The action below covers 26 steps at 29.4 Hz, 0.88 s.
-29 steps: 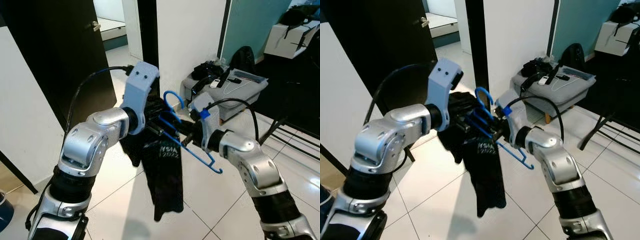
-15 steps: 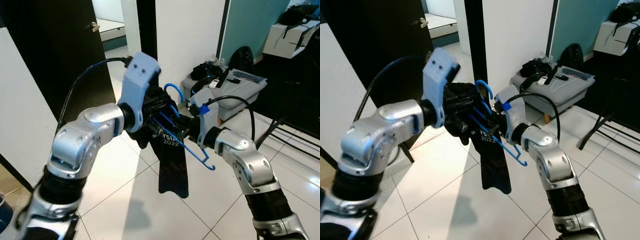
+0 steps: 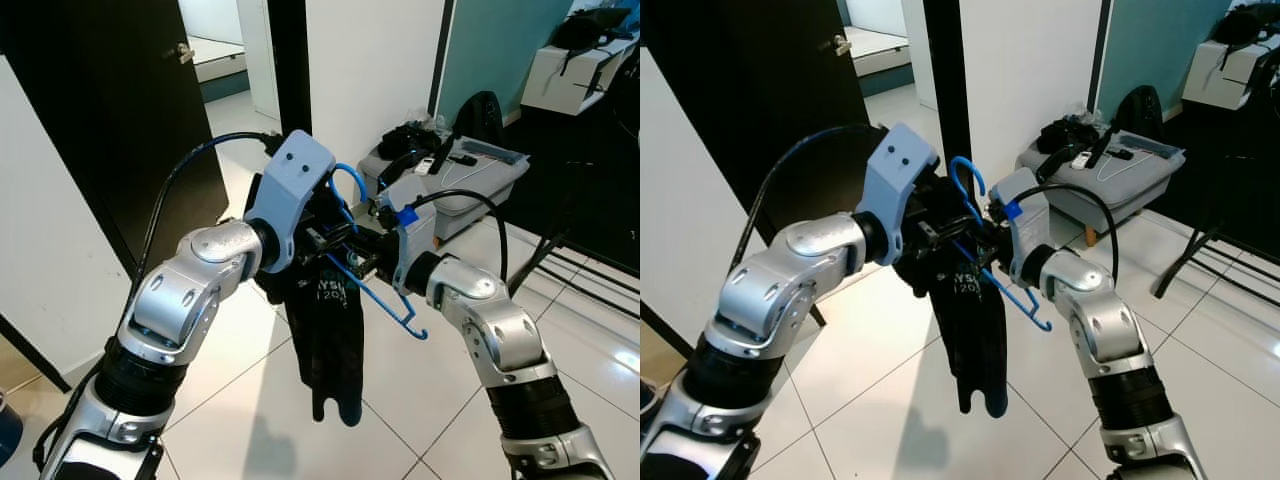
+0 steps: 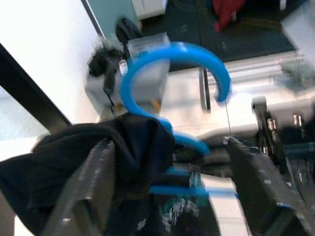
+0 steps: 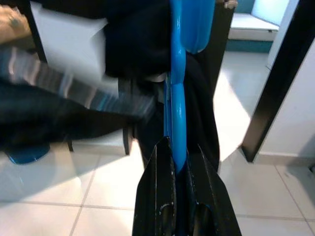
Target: Hang hanger
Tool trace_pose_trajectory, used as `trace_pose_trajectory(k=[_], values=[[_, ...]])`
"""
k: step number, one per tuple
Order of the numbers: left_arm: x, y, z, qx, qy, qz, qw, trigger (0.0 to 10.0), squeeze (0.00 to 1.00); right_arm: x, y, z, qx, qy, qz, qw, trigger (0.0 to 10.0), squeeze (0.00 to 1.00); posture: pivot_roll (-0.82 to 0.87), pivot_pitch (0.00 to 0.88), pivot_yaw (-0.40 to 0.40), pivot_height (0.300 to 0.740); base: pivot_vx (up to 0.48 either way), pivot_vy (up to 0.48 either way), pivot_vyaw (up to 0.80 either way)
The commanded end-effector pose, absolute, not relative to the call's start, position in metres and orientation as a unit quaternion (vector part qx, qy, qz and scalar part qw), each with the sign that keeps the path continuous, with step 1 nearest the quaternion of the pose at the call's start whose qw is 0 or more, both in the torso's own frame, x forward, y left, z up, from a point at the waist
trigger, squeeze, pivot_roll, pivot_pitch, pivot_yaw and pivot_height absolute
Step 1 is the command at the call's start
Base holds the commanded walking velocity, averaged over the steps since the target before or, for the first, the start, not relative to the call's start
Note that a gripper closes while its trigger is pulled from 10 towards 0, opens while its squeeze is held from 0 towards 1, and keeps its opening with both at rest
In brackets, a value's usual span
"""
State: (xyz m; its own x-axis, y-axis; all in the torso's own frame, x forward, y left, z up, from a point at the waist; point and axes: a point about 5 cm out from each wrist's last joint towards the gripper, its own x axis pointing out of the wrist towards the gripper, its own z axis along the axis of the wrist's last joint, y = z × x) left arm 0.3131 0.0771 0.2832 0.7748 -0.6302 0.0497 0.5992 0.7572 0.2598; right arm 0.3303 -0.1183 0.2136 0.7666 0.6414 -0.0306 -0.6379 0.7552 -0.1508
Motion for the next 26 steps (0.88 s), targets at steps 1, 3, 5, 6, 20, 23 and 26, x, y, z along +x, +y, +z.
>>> trace_pose_trajectory(k=[1, 3, 5, 6, 20, 23, 26], values=[[0.317, 0.084, 0.293, 0.105, -0.087, -0.306, 0.942, 10.0, 0.99, 0.331, -0.115, 0.228, -0.065, -0.052, 0.349, 0.933, 10.0, 0.00, -0.02, 0.000, 0.079, 0.731, 0.000, 0.000, 0.00], [0.318, 0.086, 0.296, 0.100, -0.096, -0.301, 0.943, 10.0, 0.99, 0.330, -0.114, 0.230, -0.060, -0.060, 0.352, 0.932, 10.0, 0.00, -0.02, 0.000, 0.079, 0.731, 0.000, 0.000, 0.00], [0.318, 0.088, 0.299, 0.095, -0.106, -0.296, 0.944, 10.0, 0.66, 0.330, -0.112, 0.234, -0.055, -0.071, 0.356, 0.930, 10.0, 0.00, -0.01, 0.000, 0.077, 0.731, 0.000, 0.000, 0.00], [0.319, 0.089, 0.301, 0.094, -0.111, -0.294, 0.945, 10.0, 0.47, 0.329, -0.111, 0.237, -0.050, -0.081, 0.359, 0.928, 10.0, 0.00, -0.01, 0.000, 0.077, 0.731, 0.000, 0.000, 0.00], [0.321, 0.089, 0.301, 0.087, -0.129, -0.274, 0.949, 10.0, 0.00, 0.326, -0.112, 0.260, 0.017, -0.154, 0.362, 0.919, 10.0, 0.00, -0.01, 0.000, 0.074, 0.731, 0.000, 0.000, 0.00], [0.324, 0.093, 0.299, 0.084, -0.131, -0.248, 0.956, 10.0, 0.00, 0.327, -0.116, 0.264, 0.031, -0.163, 0.355, 0.920, 10.0, 0.00, -0.01, 0.000, 0.074, 0.731, 0.000, 0.000, 0.00], [0.327, 0.099, 0.298, 0.076, -0.131, -0.218, 0.964, 10.0, 0.00, 0.328, -0.119, 0.267, 0.044, -0.172, 0.351, 0.920, 10.0, 0.00, -0.01, 0.000, 0.074, 0.731, 0.000, 0.000, 0.00]])
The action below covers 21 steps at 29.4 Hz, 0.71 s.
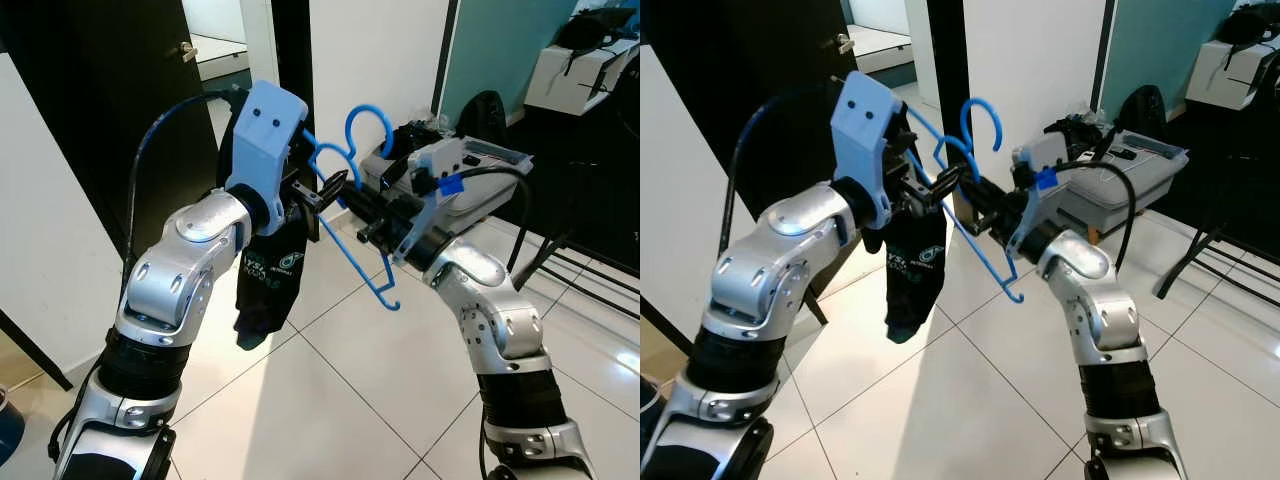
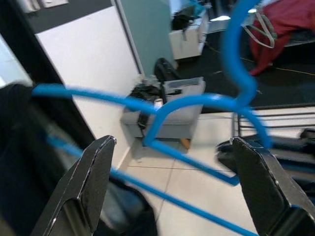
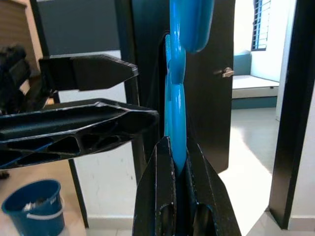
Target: Hang hanger
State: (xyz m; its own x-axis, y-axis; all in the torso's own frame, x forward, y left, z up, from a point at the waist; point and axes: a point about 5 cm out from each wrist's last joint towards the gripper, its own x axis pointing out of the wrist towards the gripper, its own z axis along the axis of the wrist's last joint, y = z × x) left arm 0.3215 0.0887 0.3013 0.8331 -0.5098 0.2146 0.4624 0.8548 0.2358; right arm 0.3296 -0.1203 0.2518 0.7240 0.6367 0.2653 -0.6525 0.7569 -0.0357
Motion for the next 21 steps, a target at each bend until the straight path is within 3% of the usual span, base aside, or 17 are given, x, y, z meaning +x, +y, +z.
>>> trace_pose_trajectory(k=[1, 10, 21], values=[[0.327, 0.099, 0.298, 0.076, -0.131, -0.218, 0.964, 10.0, 0.00, 0.328, -0.119, 0.267, 0.044, -0.172, 0.351, 0.920, 10.0, 0.00, -0.01, 0.000, 0.074, 0.731, 0.000, 0.000, 0.00], [0.342, 0.136, 0.286, 0.031, -0.108, -0.042, 0.993, 10.0, 0.00, 0.325, -0.124, 0.280, 0.104, -0.203, 0.366, 0.902, 10.0, 0.00, 0.00, 0.000, 0.066, 0.731, 0.000, 0.000, 0.00], [0.340, 0.133, 0.301, -0.031, -0.141, -0.006, 0.990, 10.0, 0.00, 0.319, -0.115, 0.264, 0.079, -0.169, 0.401, 0.897, 10.0, 0.00, 0.00, 0.000, 0.065, 0.731, 0.000, 0.000, 0.00]])
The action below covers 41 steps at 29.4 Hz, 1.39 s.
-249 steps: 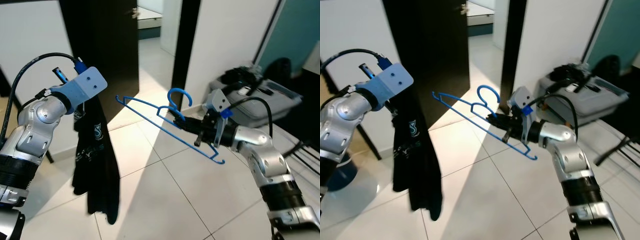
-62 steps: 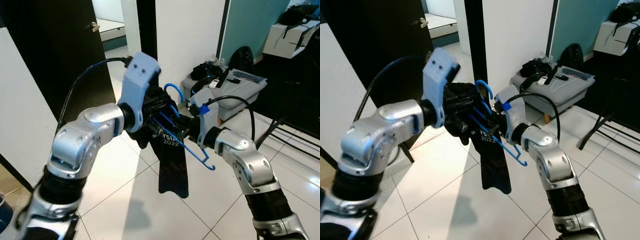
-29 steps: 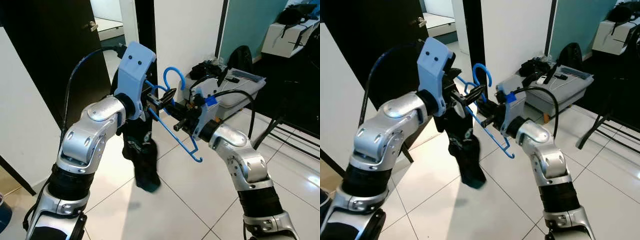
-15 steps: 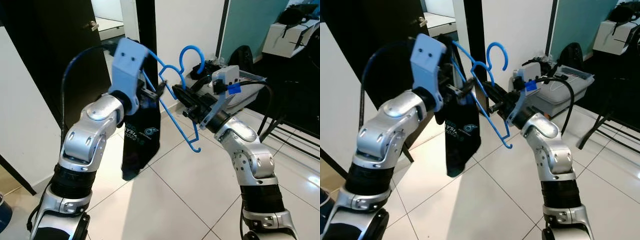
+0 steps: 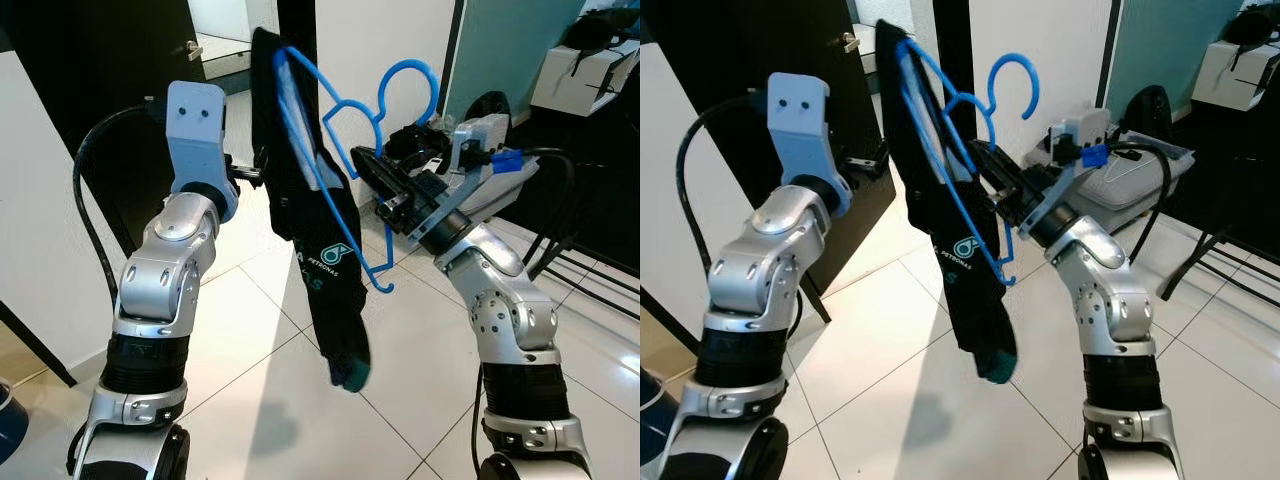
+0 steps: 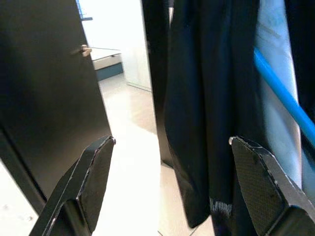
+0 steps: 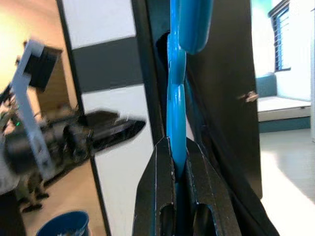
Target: Hang hanger
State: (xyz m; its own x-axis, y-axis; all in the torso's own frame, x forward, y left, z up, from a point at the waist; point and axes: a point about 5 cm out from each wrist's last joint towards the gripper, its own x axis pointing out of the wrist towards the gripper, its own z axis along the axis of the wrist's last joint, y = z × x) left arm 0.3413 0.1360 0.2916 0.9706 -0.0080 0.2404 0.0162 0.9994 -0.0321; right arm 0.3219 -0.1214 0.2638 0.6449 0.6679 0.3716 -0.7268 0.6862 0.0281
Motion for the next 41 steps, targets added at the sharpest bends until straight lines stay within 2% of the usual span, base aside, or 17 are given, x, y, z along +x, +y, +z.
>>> trace_pose_trajectory(k=[1, 13, 19, 20, 21, 22, 23, 25, 36, 37, 38, 39, 41], values=[[0.339, 0.132, 0.302, -0.036, -0.144, -0.006, 0.989, 10.0, 0.00, 0.319, -0.115, 0.263, 0.079, -0.167, 0.402, 0.897, 10.0, 0.00, 0.00, 0.000, 0.065, 0.731, 0.000, 0.000, 0.00], [0.337, 0.131, 0.309, -0.056, -0.162, -0.001, 0.985, 10.0, 0.00, 0.318, -0.113, 0.260, 0.073, -0.157, 0.409, 0.896, 10.0, 0.00, 0.00, 0.000, 0.060, 0.731, 0.000, 0.000, 0.00], [0.338, 0.136, 0.306, -0.028, -0.161, 0.028, 0.986, 10.0, 0.00, 0.315, -0.111, 0.261, 0.072, -0.159, 0.419, 0.891, 10.0, 0.00, -0.01, 0.000, 0.063, 0.731, 0.000, 0.000, 0.00], [0.339, 0.139, 0.304, -0.016, -0.159, 0.045, 0.986, 8.1, 0.00, 0.313, -0.109, 0.262, 0.072, -0.159, 0.425, 0.888, 10.0, 0.00, -0.01, 0.000, 0.064, 0.731, 0.000, 0.000, 0.00], [0.340, 0.141, 0.303, -0.011, -0.158, 0.054, 0.986, 7.0, 0.00, 0.311, -0.108, 0.262, 0.071, -0.158, 0.430, 0.886, 10.0, 0.00, -0.02, 0.000, 0.067, 0.731, 0.000, 0.000, 0.00], [0.340, 0.141, 0.303, -0.011, -0.158, 0.054, 0.986, 7.0, 0.00, 0.311, -0.108, 0.262, 0.071, -0.158, 0.430, 0.886, 10.0, 0.00, -0.02, 0.000, 0.067, 0.731, 0.000, 0.000, 0.00], [0.340, 0.142, 0.302, -0.006, -0.157, 0.063, 0.986, 3.7, 0.00, 0.309, -0.107, 0.262, 0.070, -0.158, 0.434, 0.884, 10.0, 0.00, -0.02, 0.000, 0.068, 0.731, 0.000, 0.000, 0.00], [0.341, 0.144, 0.302, 0.000, -0.158, 0.071, 0.985, 0.0, 0.00, 0.307, -0.106, 0.262, 0.069, -0.157, 0.440, 0.882, 10.0, 0.00, -0.02, 0.000, 0.069, 0.731, 0.000, 0.000, 0.00], [0.343, 0.142, 0.303, 0.003, -0.162, 0.066, 0.985, 0.0, 0.00, 0.302, -0.102, 0.262, 0.067, -0.154, 0.458, 0.873, 10.0, 0.00, -0.03, 0.000, 0.074, 0.731, 0.000, 0.000, 0.00], [0.342, 0.139, 0.306, 0.017, -0.170, 0.058, 0.984, 4.5, 0.00, 0.301, -0.102, 0.262, 0.066, -0.152, 0.459, 0.873, 10.0, 0.00, -0.03, 0.000, 0.074, 0.731, 0.000, 0.000, 0.00], [0.342, 0.138, 0.306, 0.021, -0.171, 0.058, 0.983, 4.5, 0.00, 0.301, -0.102, 0.262, 0.066, -0.151, 0.459, 0.873, 10.0, 0.00, -0.03, 0.000, 0.074, 0.731, 0.000, 0.000, 0.00], [0.341, 0.137, 0.307, 0.013, -0.175, 0.053, 0.983, 10.0, 1.00, 0.301, -0.102, 0.261, 0.066, -0.150, 0.459, 0.873, 10.0, 0.00, -0.03, 0.000, 0.074, 0.731, 0.000, 0.000, 0.00], [0.341, 0.137, 0.307, 0.013, -0.175, 0.053, 0.983, 10.0, 1.00, 0.301, -0.102, 0.261, 0.066, -0.150, 0.459, 0.873, 10.0, 0.00, -0.03, 0.000, 0.074, 0.731, 0.000, 0.000, 0.00]])
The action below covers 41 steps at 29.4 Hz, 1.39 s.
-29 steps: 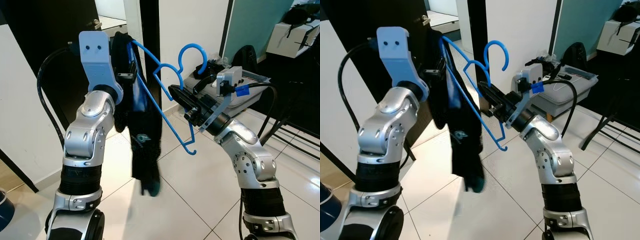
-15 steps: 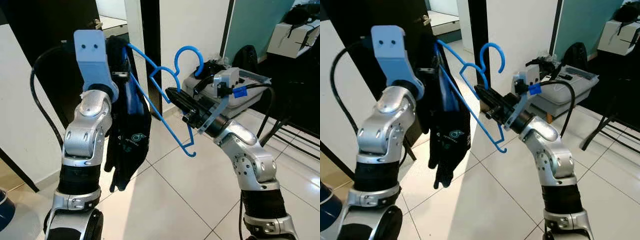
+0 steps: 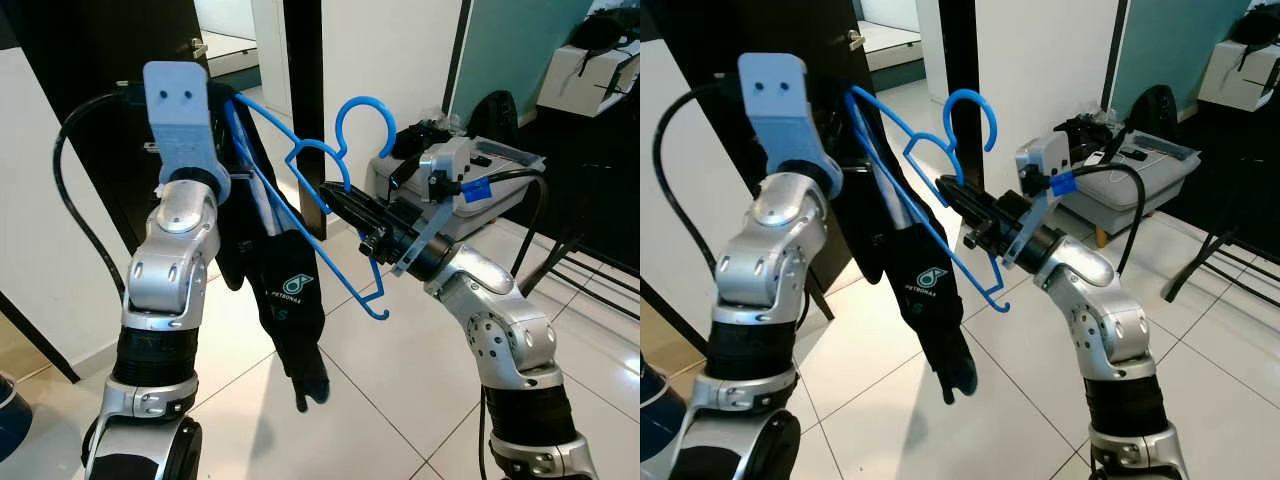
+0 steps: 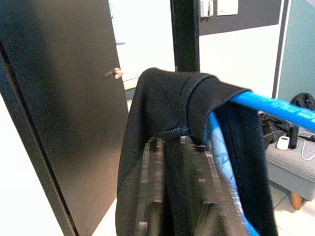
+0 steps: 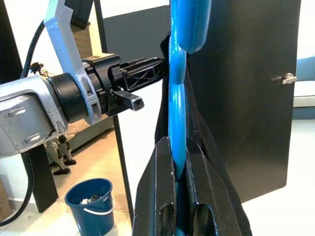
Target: Hang hanger
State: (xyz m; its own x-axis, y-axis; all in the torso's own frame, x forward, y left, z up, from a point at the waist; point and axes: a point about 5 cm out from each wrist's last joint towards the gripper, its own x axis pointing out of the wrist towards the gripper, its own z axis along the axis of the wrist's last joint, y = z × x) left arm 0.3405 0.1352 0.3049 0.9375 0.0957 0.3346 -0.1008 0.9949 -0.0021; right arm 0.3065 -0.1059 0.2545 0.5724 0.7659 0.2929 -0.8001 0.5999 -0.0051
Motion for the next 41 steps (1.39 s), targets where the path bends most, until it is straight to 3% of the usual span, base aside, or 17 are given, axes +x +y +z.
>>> trace_pose_trajectory(k=[1, 6, 7, 17, 18, 20, 21, 41], values=[[0.3406, 0.1366, 0.3076, 0.005, -0.176, 0.049, 0.983, 10.0, 1.00, 0.3009, -0.1014, 0.2609, 0.066, -0.150, 0.460, 0.873, 10.0, 0.00, -0.03, 0.000, 0.074, 0.731, 0.000, 0.000, 0.00], [0.3405, 0.1370, 0.3064, -0.002, -0.171, 0.053, 0.984, 10.0, 1.00, 0.3011, -0.1012, 0.2608, 0.066, -0.149, 0.460, 0.873, 10.0, 0.00, -0.03, 0.000, 0.072, 0.731, 0.000, 0.000, 0.00], [0.3412, 0.1377, 0.3050, 0.002, -0.164, 0.055, 0.985, 10.0, 0.02, 0.3011, -0.1012, 0.2609, 0.066, -0.149, 0.460, 0.873, 10.0, 0.00, -0.03, 0.000, 0.070, 0.731, 0.000, 0.000, 0.00], [0.3434, 0.1395, 0.3036, 0.004, -0.158, 0.060, 0.986, 10.0, 0.00, 0.2979, -0.1000, 0.2614, 0.066, -0.148, 0.467, 0.869, 10.0, 0.00, -0.03, 0.000, 0.073, 0.731, 0.000, 0.000, 0.00], [0.3435, 0.1397, 0.3039, 0.004, -0.160, 0.060, 0.985, 5.7, 0.00, 0.2973, -0.1000, 0.2615, 0.066, -0.147, 0.468, 0.869, 10.0, 0.00, -0.04, 0.000, 0.075, 0.731, 0.000, 0.000, 0.00], [0.3435, 0.1397, 0.3042, 0.004, -0.161, 0.060, 0.985, 5.7, 0.00, 0.2970, -0.1000, 0.2616, 0.066, -0.147, 0.468, 0.869, 10.0, 0.00, -0.04, 0.000, 0.075, 0.731, 0.000, 0.000, 0.00], [0.3434, 0.1398, 0.3043, 0.004, -0.162, 0.059, 0.985, 0.3, 0.00, 0.2968, -0.1000, 0.2616, 0.066, -0.147, 0.468, 0.869, 10.0, 0.00, -0.04, 0.000, 0.077, 0.731, 0.000, 0.000, 0.00], [0.3437, 0.1416, 0.3044, 0.010, -0.164, 0.062, 0.984, 0.0, 0.00, 0.2977, -0.1020, 0.2597, 0.053, -0.141, 0.456, 0.877, 10.0, 0.00, -0.04, 0.000, 0.081, 0.731, 0.000, 0.000, 0.00]])
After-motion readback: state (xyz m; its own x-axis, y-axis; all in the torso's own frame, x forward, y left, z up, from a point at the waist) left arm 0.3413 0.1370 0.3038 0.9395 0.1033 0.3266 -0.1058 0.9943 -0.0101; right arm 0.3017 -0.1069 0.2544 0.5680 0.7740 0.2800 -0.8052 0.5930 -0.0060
